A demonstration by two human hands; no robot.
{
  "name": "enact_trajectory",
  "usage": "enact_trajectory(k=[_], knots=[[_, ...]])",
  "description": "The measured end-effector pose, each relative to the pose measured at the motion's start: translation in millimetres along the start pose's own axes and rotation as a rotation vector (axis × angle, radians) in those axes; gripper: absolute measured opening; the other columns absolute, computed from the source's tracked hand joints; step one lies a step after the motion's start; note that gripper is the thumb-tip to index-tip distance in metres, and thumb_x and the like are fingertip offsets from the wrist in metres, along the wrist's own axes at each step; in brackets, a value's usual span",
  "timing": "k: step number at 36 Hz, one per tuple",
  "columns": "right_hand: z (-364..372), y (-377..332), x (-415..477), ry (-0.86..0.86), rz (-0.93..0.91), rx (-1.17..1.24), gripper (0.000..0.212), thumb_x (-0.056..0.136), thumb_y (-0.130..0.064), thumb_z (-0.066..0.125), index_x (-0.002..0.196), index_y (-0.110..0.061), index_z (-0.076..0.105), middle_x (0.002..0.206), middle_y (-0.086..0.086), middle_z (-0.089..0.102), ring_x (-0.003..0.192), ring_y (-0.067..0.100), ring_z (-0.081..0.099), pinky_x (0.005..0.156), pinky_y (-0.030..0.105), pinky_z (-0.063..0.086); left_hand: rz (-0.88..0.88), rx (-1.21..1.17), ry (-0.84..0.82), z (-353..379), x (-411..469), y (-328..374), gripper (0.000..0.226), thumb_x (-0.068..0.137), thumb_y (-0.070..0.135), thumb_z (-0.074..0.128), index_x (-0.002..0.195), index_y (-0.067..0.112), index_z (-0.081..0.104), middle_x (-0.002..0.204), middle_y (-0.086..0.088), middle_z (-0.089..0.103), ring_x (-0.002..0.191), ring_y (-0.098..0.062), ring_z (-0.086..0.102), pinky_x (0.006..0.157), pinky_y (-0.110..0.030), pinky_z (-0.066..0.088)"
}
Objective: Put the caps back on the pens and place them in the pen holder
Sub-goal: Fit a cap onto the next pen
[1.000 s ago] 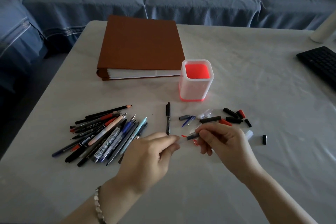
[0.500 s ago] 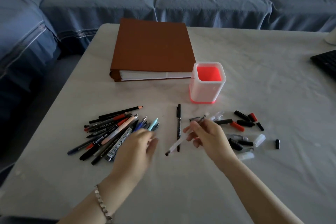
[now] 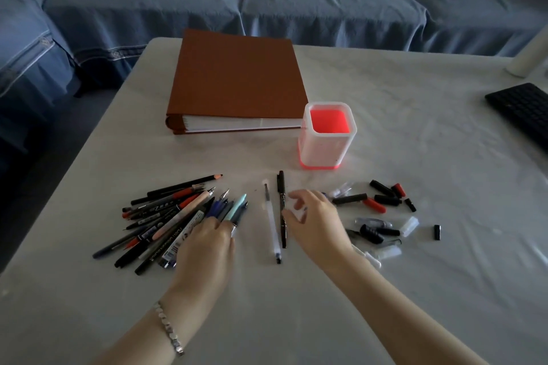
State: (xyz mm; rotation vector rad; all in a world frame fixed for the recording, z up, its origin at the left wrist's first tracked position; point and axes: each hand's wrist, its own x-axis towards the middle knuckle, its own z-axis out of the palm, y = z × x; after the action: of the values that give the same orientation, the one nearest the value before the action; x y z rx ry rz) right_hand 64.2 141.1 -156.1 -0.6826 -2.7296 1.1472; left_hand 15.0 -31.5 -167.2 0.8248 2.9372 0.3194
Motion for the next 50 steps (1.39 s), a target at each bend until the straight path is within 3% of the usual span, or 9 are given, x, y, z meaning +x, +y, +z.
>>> enact_trajectory(k=[7,13,20,24,27,33,37,43,50], knots=[[-58,46,-7,0.142,-0.019,-0.273,0.028,0.082,-0.004,0.054,0.103,-0.015,0.067,0.106,0.005,0.061,0.097,0.025,0.056,0.074,0.032,0.045,-0.056,-0.034,-0.026,0,4,6,0.031,0.041,-0.001,0.085,0.054,0.007,0.058,0.047,-0.007,0.055,0.041,-0.027,0.056,0.036,-0.023,0.041],[-70,59,10,0.054,-0.082,-0.465,0.030,0.086,-0.010,0.052,0.114,-0.016,0.061,0.120,-0.003,0.056,0.113,0.020,0.044,0.079,0.028,0.036,-0.141,-0.282,0.036,-15,10,17,0.011,0.073,0.007,0.065,0.081,-0.001,0.066,0.078,-0.014,0.063,0.071,-0.033,0.060,0.063,-0.037,0.047],[-61,67,16,0.000,-0.108,-0.568,0.026,0.088,-0.015,0.050,0.111,-0.021,0.061,0.114,-0.004,0.056,0.109,0.018,0.047,0.077,0.029,0.041,-0.132,-0.610,0.086,-32,11,25,0.008,0.084,0.009,0.053,0.087,0.005,0.059,0.077,-0.008,0.057,0.068,-0.024,0.056,0.063,-0.029,0.047],[-68,57,7,0.176,-0.053,-0.238,0.011,0.090,-0.019,0.054,0.097,-0.012,0.058,0.091,0.000,0.058,0.081,0.017,0.051,0.063,0.018,0.029,-0.079,-0.688,0.088,-38,8,33,0.010,0.087,0.011,0.052,0.086,0.013,0.061,0.069,0.001,0.051,0.061,-0.012,0.048,0.057,-0.011,0.037],[-74,34,-4,0.236,0.043,0.238,0.012,0.088,-0.012,0.057,0.089,-0.020,0.048,0.075,-0.005,0.059,0.061,0.007,0.054,0.054,0.010,0.040,-0.018,-0.763,0.088,-43,5,41,0.014,0.087,0.012,0.055,0.076,0.019,0.057,0.055,0.008,0.050,0.053,-0.003,0.046,0.052,-0.007,0.034],[-83,5,-22,0.243,0.139,0.872,0.023,0.088,-0.005,0.053,0.102,-0.022,0.057,0.073,-0.001,0.070,0.057,0.008,0.062,0.058,0.015,0.052,0.110,-0.895,0.015,-47,0,48,0.010,0.086,0.032,0.056,0.080,0.027,0.062,0.073,-0.002,0.062,0.066,-0.021,0.056,0.059,-0.027,0.043],[-83,-5,-26,0.168,0.153,0.982,0.022,0.089,-0.005,0.050,0.098,-0.021,0.061,0.075,0.001,0.070,0.059,0.008,0.062,0.057,0.014,0.051,0.106,-0.944,-0.043,-51,-3,52,0.007,0.084,0.032,0.058,0.082,0.031,0.064,0.075,-0.001,0.062,0.069,-0.025,0.055,0.063,-0.033,0.045],[-83,-12,-31,0.131,0.106,0.951,0.024,0.087,-0.004,0.050,0.104,-0.018,0.059,0.069,0.002,0.070,0.054,0.008,0.057,0.054,0.015,0.049,0.093,-0.932,-0.077,-51,-7,50,0.011,0.086,0.019,0.060,0.087,0.027,0.067,0.072,0.001,0.063,0.061,-0.008,0.053,0.055,-0.010,0.040],[-76,-12,-34,0.069,0.098,0.879,0.023,0.087,-0.005,0.052,0.103,-0.020,0.059,0.071,0.002,0.070,0.056,0.010,0.057,0.056,0.017,0.050,0.138,-0.895,-0.062,-53,-9,53,0.010,0.086,0.018,0.060,0.089,0.023,0.068,0.076,0.003,0.063,0.063,-0.001,0.056,0.058,-0.008,0.038]])
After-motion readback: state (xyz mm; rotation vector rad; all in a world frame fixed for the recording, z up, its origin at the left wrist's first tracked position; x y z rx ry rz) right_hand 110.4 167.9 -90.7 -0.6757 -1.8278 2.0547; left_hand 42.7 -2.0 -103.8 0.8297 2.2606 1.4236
